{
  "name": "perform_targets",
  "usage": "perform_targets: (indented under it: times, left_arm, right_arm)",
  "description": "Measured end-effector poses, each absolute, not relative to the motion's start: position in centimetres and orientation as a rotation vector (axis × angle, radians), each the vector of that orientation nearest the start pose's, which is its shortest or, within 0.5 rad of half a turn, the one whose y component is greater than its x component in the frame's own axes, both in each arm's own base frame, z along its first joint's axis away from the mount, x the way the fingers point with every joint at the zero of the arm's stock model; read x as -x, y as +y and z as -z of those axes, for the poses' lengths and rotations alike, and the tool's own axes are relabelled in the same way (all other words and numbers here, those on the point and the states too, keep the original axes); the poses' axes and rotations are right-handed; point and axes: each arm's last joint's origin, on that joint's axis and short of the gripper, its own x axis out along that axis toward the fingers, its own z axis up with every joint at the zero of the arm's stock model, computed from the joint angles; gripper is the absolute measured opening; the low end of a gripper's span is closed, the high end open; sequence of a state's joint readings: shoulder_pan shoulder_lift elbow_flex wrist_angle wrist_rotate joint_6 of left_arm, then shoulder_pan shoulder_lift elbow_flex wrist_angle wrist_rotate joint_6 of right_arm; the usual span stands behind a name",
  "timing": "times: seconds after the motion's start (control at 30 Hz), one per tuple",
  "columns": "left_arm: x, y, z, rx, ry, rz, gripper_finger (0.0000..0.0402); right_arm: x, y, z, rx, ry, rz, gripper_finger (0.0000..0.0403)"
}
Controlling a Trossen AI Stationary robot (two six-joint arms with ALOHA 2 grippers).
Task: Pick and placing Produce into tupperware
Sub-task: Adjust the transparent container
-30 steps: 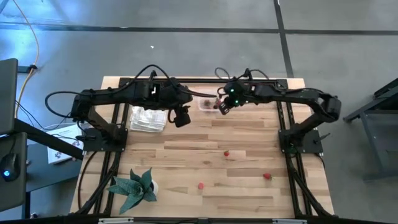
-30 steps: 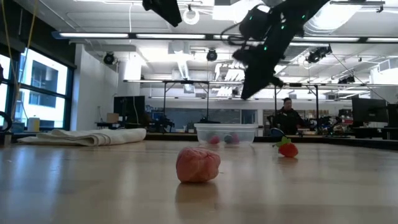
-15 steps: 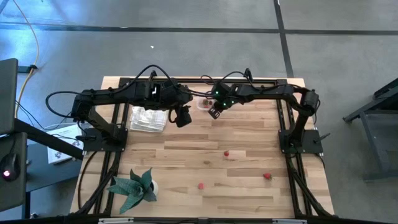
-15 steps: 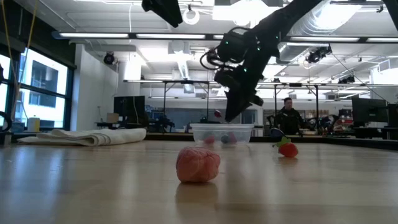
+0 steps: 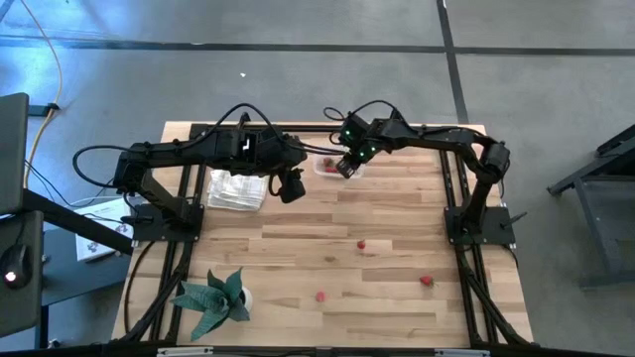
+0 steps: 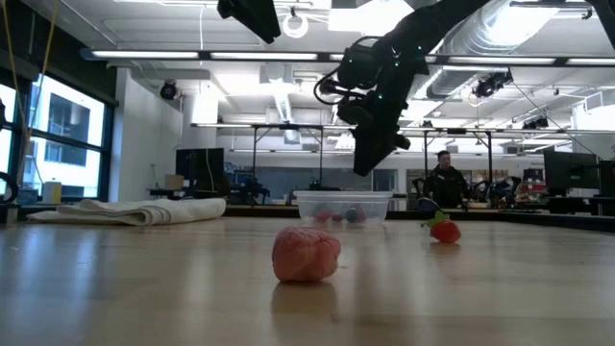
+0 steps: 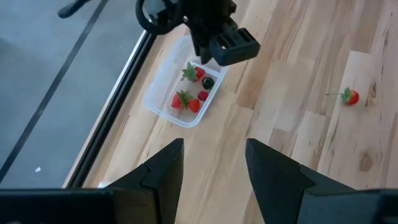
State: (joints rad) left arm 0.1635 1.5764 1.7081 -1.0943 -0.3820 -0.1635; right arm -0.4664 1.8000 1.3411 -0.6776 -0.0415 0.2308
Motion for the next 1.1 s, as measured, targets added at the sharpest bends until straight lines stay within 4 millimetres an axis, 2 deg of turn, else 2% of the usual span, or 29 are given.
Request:
perform_targets:
  times: [0.1, 0.27, 0.47, 0.77, 1.1]
  left_arm:
    - [-30.5, 6.1, -38.1, 0.041, 0.923, -0.579, 0.0163]
    - [-30.5, 6.1, -38.1, 0.041, 0.923, -0.579, 0.0163]
    - [-30.5, 6.1, -38.1, 0.04, 0.924, -0.579, 0.0163]
    - [-30.5, 6.1, -38.1, 0.041, 0.923, -0.583, 0.0163]
    - [-30.5, 6.1, -38.1, 0.064, 0.915, -0.595, 0.0163]
  right_arm:
    - [-33.0, -15.5, -21.7, -0.509, 1.096, 0.436, 0.0089]
    - [-33.5, -12.7, -21.5, -0.451, 1.182, 0.308, 0.0084]
    - [-33.7, -10.9, -20.7, -0.378, 1.221, 0.271, 0.006]
    - [-32.5, -11.5, -18.0, -0.375, 1.23, 0.333, 0.0006]
    - [-31.9, -13.4, -17.5, -0.37, 1.199, 0.412, 0.0001]
